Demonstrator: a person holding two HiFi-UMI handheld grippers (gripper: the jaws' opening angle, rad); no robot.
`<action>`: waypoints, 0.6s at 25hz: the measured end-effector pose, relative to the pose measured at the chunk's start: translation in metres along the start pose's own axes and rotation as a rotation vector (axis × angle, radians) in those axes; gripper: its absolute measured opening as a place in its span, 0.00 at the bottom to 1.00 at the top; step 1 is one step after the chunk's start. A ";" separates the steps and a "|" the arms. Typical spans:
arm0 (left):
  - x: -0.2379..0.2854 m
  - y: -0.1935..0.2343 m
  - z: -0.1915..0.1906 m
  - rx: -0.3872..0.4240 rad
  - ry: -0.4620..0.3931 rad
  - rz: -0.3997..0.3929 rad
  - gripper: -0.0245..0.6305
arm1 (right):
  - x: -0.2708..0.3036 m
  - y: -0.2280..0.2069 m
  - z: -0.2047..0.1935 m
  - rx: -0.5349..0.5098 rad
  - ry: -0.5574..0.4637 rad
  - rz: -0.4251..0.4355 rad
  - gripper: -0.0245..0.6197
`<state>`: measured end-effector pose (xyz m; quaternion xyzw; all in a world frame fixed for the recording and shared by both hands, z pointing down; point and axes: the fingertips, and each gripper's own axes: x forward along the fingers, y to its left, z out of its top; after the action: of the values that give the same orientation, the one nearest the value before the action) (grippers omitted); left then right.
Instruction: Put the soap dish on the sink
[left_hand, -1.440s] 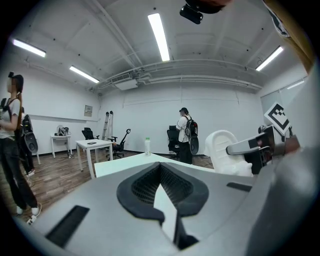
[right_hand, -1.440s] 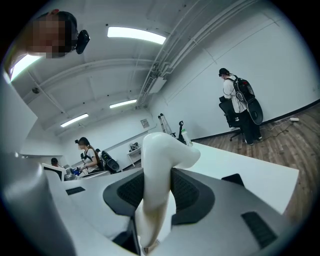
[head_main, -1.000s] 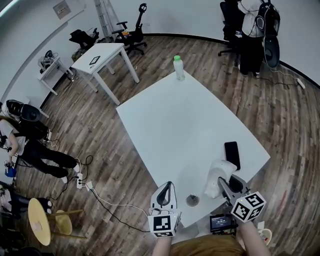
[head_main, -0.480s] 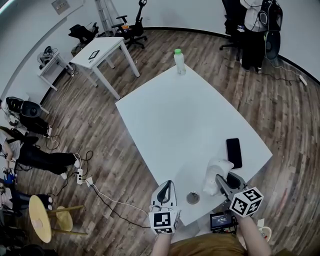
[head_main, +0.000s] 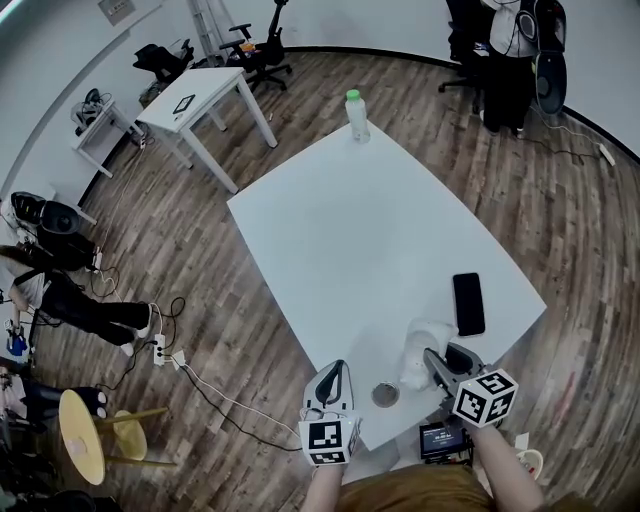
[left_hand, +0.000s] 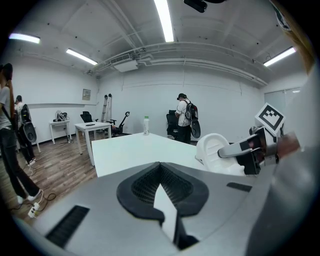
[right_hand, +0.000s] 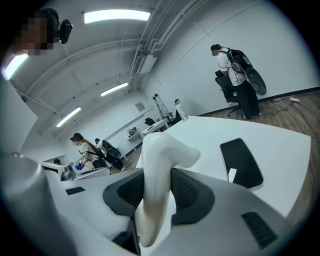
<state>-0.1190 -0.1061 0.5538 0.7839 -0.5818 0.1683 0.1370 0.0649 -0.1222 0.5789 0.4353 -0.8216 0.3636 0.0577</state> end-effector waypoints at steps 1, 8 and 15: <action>0.001 0.000 -0.001 -0.001 0.002 0.000 0.05 | 0.002 -0.001 -0.002 -0.003 0.006 -0.001 0.26; 0.008 0.000 -0.013 -0.012 0.030 -0.002 0.05 | 0.010 -0.006 -0.012 -0.002 0.043 0.002 0.26; 0.013 0.003 -0.023 -0.020 0.057 -0.006 0.05 | 0.020 -0.015 -0.027 0.008 0.095 -0.014 0.26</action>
<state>-0.1205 -0.1086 0.5798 0.7790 -0.5771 0.1844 0.1618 0.0583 -0.1234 0.6145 0.4236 -0.8134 0.3866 0.0974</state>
